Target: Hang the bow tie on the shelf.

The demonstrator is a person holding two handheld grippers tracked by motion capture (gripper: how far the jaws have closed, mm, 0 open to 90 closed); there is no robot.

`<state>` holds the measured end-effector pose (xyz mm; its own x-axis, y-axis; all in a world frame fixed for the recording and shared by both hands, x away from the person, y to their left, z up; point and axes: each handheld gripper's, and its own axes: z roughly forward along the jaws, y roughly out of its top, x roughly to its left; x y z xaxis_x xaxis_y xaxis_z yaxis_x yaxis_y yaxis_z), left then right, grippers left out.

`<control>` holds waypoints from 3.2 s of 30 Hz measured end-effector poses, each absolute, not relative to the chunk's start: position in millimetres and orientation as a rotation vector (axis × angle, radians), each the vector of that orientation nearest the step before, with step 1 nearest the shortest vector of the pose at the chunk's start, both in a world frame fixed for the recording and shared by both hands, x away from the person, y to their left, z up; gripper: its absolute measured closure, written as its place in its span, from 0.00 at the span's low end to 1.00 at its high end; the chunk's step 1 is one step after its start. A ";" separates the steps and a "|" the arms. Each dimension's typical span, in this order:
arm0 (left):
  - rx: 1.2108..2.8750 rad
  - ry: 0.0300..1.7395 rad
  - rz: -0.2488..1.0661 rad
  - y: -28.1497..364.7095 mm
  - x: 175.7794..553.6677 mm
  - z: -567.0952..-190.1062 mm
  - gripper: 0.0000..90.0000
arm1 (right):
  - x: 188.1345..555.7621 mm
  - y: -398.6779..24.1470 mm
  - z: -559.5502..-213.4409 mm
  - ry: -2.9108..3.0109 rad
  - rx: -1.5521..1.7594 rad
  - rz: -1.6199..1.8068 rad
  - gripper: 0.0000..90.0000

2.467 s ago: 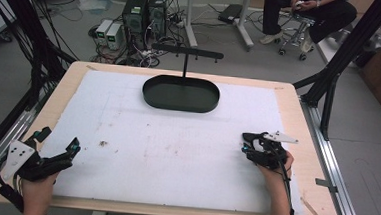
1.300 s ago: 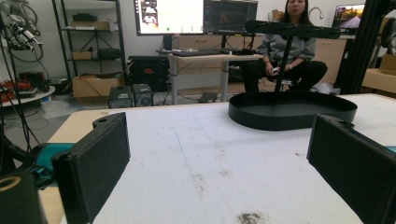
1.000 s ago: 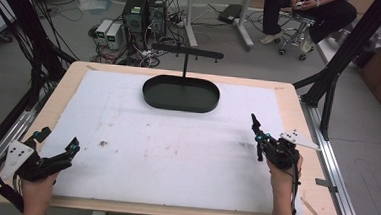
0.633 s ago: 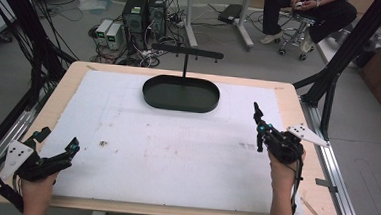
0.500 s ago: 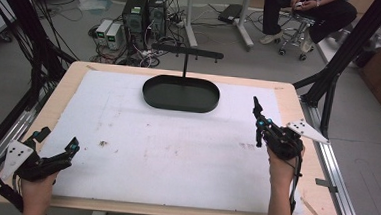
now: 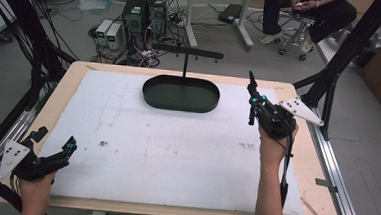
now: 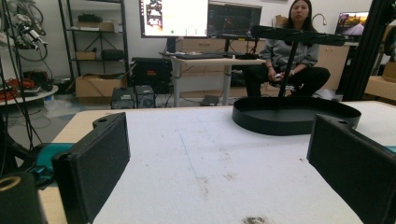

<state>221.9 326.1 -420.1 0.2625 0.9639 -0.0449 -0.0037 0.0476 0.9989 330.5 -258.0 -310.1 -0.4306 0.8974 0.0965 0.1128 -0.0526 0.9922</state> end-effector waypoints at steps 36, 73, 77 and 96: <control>1.250 1.031 0.934 322.8 226.2 -425.0 0.07 | 435.7 -181.8 -287.2 1.423 1.035 1.550 0.98; 1.168 1.073 0.896 344.0 229.2 -429.3 0.07 | 506.7 -122.7 -326.6 1.392 1.079 1.420 0.84; 1.165 1.074 0.895 344.6 229.4 -429.0 0.07 | 505.4 -122.7 -326.0 1.398 1.082 1.409 0.75; 1.211 1.036 0.892 330.7 230.6 -422.7 0.07 | 420.2 -149.9 -257.9 1.387 0.942 1.424 0.24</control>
